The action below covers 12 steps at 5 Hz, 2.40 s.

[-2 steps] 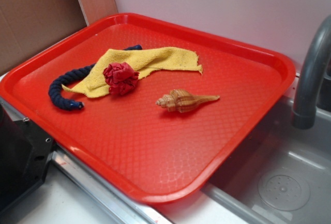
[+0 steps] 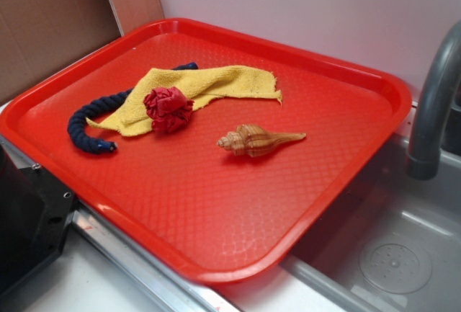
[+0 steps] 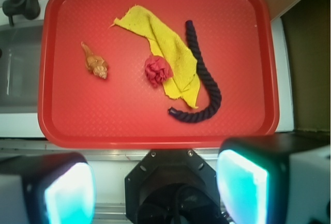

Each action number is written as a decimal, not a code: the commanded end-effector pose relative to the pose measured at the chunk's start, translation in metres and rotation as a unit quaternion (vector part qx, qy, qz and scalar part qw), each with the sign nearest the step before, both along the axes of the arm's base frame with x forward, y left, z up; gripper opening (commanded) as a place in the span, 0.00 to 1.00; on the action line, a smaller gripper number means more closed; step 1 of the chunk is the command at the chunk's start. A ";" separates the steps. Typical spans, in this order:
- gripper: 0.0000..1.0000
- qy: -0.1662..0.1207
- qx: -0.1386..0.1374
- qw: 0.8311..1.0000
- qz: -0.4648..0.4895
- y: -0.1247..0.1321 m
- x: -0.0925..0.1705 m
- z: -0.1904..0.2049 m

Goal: Grab the blue rope.

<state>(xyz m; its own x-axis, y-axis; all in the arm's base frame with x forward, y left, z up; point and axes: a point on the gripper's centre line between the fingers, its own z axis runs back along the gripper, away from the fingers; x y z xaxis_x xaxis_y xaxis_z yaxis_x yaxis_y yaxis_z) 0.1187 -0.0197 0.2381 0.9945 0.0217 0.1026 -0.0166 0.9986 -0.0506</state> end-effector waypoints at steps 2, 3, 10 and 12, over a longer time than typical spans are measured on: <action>1.00 0.013 -0.078 0.987 0.140 0.075 0.118 -0.115; 1.00 0.005 -0.056 0.990 0.127 0.082 0.133 -0.158; 1.00 -0.038 -0.003 0.979 0.200 0.114 0.147 -0.174; 1.00 0.005 0.007 0.983 0.182 0.104 0.150 -0.217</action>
